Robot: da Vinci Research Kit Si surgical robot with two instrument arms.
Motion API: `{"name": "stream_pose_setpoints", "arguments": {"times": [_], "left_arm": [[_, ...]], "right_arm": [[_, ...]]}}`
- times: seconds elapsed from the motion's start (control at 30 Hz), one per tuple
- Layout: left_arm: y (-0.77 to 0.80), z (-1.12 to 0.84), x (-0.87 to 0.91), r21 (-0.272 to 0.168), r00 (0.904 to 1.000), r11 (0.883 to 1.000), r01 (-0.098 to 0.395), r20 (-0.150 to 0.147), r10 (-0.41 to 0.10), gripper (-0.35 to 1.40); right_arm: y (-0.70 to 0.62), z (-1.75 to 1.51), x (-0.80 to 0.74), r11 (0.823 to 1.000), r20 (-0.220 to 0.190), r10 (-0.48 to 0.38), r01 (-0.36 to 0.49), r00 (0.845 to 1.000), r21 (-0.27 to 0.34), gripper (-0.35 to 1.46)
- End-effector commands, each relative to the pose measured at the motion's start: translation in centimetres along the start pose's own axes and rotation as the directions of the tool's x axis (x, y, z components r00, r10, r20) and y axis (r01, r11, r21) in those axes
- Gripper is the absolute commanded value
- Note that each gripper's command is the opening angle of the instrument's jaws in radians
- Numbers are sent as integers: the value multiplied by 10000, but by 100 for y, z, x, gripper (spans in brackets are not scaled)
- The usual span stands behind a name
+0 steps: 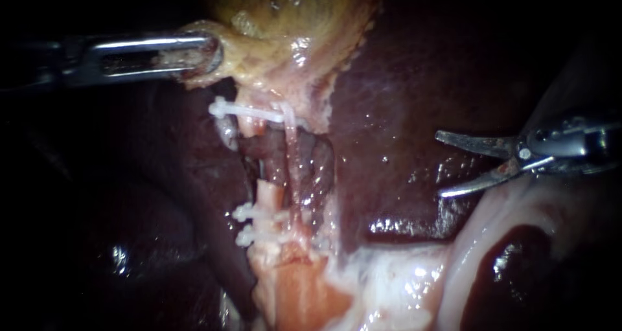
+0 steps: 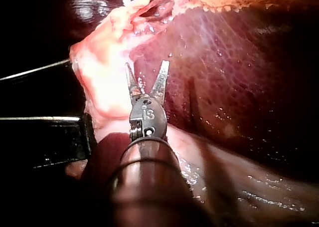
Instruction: Go back from the cut left tube
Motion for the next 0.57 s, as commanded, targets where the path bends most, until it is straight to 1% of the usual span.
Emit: {"name": "stream_pose_setpoints", "arguments": {"times": [0.03,0.13,0.23,0.47,0.53,0.57], "left_arm": [[-2,5,-4,14,10000,10000,53,84,-53,-35],[-7,13,-9,7,9999,10000,20,143,-20,-35],[-10,16,-11,-2,9998,10000,2,176,-2,-35],[-10,16,-12,-2,9998,10000,-4,175,4,-35],[-10,16,-13,-1,9998,10000,51,174,-51,-35],[-9,16,-13,-4,9998,10000,50,175,-50,-35]], "right_arm": [[0,0,0,10000,-2,5,-5,10000,0,143],[0,0,0,10000,-2,5,-5,10000,1,143],[0,0,0,10000,-2,5,-5,10000,1,143],[0,0,0,10000,-2,7,-7,10000,-3,143],[0,1,0,10000,-6,-51,51,10000,54,143],[0,2,1,9998,-22,-49,50,10000,199,143]]}}
